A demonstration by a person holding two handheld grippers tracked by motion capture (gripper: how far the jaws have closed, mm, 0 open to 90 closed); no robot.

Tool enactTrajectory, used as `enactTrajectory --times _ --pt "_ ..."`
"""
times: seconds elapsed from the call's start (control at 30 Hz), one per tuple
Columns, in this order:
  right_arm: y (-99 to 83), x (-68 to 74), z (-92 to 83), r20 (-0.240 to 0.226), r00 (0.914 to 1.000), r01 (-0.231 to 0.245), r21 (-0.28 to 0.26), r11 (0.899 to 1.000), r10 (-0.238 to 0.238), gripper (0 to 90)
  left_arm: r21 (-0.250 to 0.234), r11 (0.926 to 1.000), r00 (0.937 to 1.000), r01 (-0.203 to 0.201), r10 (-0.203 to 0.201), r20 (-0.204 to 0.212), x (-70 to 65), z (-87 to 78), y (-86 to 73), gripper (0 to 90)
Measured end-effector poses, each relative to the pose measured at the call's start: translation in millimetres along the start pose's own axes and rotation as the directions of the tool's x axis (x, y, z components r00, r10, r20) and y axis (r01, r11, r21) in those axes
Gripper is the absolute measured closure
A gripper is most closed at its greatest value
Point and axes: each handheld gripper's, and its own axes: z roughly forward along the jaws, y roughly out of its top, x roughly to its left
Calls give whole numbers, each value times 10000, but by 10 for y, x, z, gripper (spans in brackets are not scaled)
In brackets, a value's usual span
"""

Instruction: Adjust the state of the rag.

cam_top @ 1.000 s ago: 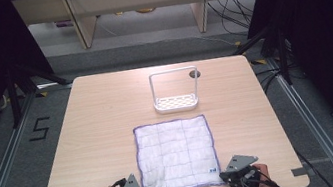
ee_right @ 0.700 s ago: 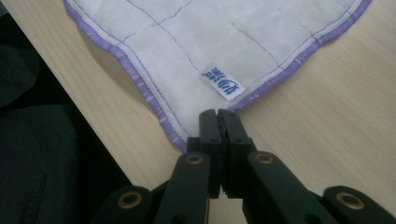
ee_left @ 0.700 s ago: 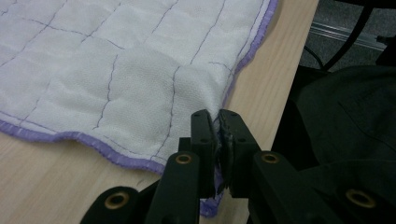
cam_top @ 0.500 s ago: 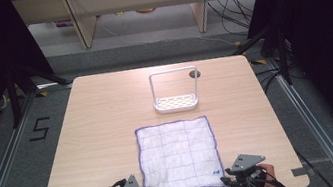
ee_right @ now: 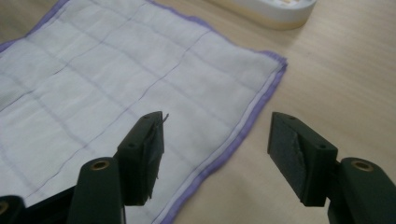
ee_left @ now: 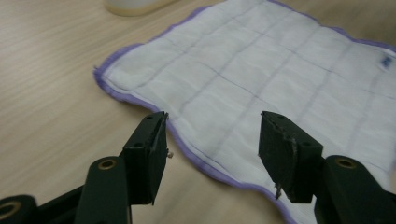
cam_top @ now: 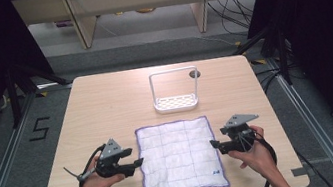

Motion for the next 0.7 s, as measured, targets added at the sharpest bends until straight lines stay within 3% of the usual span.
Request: enactTrajectory --times 0.1,0.2,0.4,0.47,0.57,0.63,0.7 --pt "119 -116 101 240 9997 -84 84 9999 82 360 47 9996 9993 278 -276 -244 139 127 76 390" --pt "203 -215 191 413 9991 -117 135 9998 111 354 318 9991 9983 271 -254 -527 244 215 143 383" --pt "343 -374 323 632 9980 -1 193 9998 -12 357 797 9960 9972 406 -353 -666 430 391 261 353" --pt "384 -412 367 594 9980 -213 219 9995 200 366 739 9956 9954 578 -519 -802 506 426 316 352" --pt "431 -472 455 632 9980 -1 219 9998 -13 381 642 9955 9947 695 -643 -796 560 475 376 347" --pt "454 -476 503 619 9979 -194 153 9997 185 396 863 9932 9950 783 -725 -690 578 514 407 335" --pt "490 -515 547 659 9977 160 327 9993 -181 423 915 9930 9951 744 -679 -722 578 556 429 328"
